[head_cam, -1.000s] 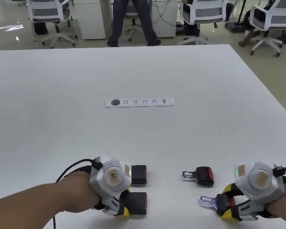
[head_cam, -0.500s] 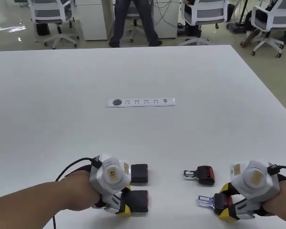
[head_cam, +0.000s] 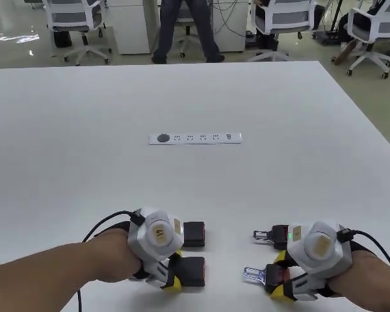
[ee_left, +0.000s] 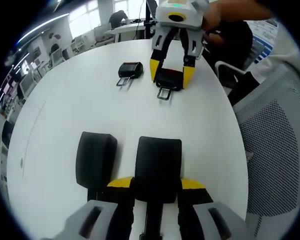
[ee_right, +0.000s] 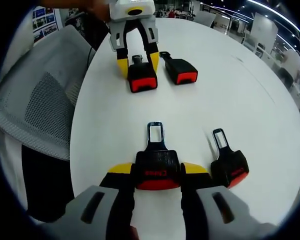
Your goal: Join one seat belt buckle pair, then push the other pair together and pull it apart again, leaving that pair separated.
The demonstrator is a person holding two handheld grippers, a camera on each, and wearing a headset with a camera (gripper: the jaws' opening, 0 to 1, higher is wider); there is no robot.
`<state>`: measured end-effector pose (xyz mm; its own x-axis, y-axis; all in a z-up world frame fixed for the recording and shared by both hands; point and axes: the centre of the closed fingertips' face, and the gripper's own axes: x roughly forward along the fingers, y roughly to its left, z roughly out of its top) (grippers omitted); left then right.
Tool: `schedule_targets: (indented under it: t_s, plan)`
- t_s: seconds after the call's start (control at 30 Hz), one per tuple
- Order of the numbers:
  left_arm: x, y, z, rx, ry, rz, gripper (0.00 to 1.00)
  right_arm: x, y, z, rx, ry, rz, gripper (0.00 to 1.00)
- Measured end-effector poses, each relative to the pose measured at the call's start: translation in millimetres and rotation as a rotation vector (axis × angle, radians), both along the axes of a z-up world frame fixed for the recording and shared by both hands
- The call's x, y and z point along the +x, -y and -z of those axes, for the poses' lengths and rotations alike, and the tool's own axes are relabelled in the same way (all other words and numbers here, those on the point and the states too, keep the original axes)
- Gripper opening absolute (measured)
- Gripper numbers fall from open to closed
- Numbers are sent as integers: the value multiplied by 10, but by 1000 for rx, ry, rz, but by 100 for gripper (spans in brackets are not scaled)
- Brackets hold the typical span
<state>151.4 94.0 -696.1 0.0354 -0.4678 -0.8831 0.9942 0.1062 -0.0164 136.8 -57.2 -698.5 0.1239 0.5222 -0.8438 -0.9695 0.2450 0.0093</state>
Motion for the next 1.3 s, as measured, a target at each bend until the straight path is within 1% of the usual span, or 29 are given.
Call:
schedule_targets:
  t_s: [0.2,0.23,0.37,0.43,0.5,0.63,0.8,0.9,1.0,1.13,1.17,1.3]
  plan:
    - [-14,10,-9,4,1,2,34,-34,-207,-21,13,7,-18,34]
    - [-14,12,-10,4,1,1,34,-33,-217,-21,14,7,-18,34]
    - [-11,9,-5,5,2,-1,34,-6,-355,-22,21,14,-24,34]
    - [-18,19,-11,5,2,-2,34,3,-413,-16,20,14,-30,34]
    - [-18,17,-13,2,3,-6,34,-31,-479,-26,8,22,-50,34]
    - [4,1,10,2,3,-8,34,40,-534,-13,13,19,-47,34]
    - [8,-3,15,14,2,-7,34,34,-628,-15,22,28,-60,34]
    - [5,0,13,16,2,-6,34,15,-655,-25,29,31,-60,34]
    - [7,-9,10,20,1,-5,34,32,-665,-24,25,35,-63,34]
    - [3,-10,14,25,2,-3,34,36,-723,-38,9,69,-87,33]
    - [2,-8,14,26,2,-2,34,42,-743,-38,8,71,-91,33]
    - [1,-12,15,30,3,10,34,65,-789,-18,18,62,-101,33]
